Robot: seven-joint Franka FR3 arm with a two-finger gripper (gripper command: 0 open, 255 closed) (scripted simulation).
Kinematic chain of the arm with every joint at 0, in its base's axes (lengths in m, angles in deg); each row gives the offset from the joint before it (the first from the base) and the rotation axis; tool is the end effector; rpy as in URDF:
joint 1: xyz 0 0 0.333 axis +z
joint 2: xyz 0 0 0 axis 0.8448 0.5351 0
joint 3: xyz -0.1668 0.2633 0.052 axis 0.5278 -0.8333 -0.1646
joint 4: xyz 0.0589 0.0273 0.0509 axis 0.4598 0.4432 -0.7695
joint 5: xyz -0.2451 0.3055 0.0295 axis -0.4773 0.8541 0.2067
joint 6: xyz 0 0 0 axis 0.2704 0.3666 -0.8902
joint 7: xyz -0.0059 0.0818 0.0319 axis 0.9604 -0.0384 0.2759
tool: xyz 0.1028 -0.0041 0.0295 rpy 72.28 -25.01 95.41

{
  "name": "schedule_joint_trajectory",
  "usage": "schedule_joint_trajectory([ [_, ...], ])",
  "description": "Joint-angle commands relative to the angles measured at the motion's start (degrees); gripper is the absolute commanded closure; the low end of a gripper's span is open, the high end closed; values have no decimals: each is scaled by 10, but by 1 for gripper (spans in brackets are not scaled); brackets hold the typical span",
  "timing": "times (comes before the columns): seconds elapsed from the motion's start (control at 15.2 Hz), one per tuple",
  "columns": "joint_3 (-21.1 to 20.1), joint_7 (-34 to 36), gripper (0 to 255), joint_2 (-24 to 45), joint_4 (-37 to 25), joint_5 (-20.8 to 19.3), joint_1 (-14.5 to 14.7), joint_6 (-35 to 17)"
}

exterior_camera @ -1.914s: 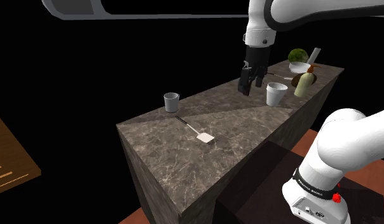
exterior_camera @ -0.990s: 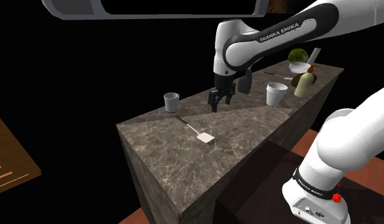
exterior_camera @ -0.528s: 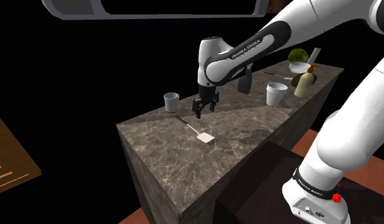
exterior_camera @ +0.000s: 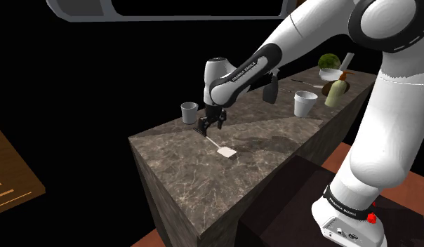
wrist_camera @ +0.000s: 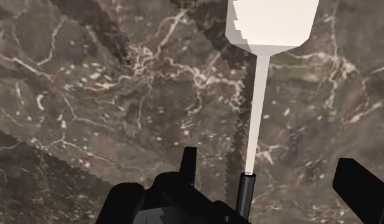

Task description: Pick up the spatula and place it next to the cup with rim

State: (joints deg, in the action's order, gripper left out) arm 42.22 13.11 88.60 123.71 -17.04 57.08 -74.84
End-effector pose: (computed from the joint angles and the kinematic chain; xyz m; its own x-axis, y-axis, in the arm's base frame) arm 0.5415 0.0801 0.3162 0.9922 -0.1074 0.0637 -0.1077 -0.9942 0.0008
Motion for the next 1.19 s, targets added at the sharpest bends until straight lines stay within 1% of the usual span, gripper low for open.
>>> schedule_joint_trajectory([
  [0.0, 0, 6, 0, 16, -3, -5, 2, -15],
  [0.4, 4, 13, 0, 51, 1, -15, 4, -53],
  [0.86, 4, 13, 0, 51, 1, -15, 4, -52],
  [0.92, 4, 13, 255, 51, 1, -15, 4, -52],
  [1.12, 4, 13, 255, 51, 1, -15, 4, -52],
])
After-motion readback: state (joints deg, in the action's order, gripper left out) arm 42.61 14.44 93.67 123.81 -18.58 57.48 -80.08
